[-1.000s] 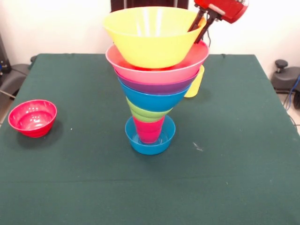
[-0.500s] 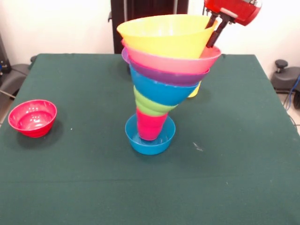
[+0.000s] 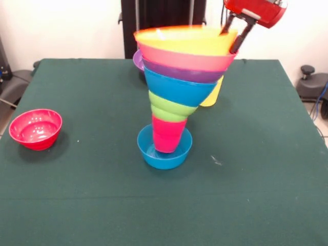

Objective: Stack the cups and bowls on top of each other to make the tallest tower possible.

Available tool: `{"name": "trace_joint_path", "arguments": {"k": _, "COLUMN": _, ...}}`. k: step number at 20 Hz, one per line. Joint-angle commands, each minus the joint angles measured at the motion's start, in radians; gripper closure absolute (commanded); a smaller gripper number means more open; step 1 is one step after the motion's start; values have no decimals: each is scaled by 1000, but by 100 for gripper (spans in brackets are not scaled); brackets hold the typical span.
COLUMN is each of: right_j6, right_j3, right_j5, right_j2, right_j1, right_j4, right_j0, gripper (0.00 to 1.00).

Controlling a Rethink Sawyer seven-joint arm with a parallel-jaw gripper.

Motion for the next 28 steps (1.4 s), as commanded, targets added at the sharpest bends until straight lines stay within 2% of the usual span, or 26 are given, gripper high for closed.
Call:
{"name": "trace_joint_path", "arguments": {"k": 1, "right_j6": 40, "right_j3": 1, "right_j5": -42, "right_j2": 70, "right_j1": -4, "right_j4": -1, "right_j0": -14, "gripper": 0}}
{"name": "trace_joint_path", "arguments": {"k": 24, "right_j6": 72, "right_j3": -26, "right_j5": -23, "right_j2": 35, "right_j1": 24, "right_j4": -14, "right_j0": 8, "gripper": 0}}
{"name": "trace_joint_path", "arguments": {"k": 28, "right_j6": 57, "right_j3": -35, "right_j5": 20, "right_j2": 45, "right_j1": -1, "right_j4": 9, "right_j0": 6, "gripper": 0}}
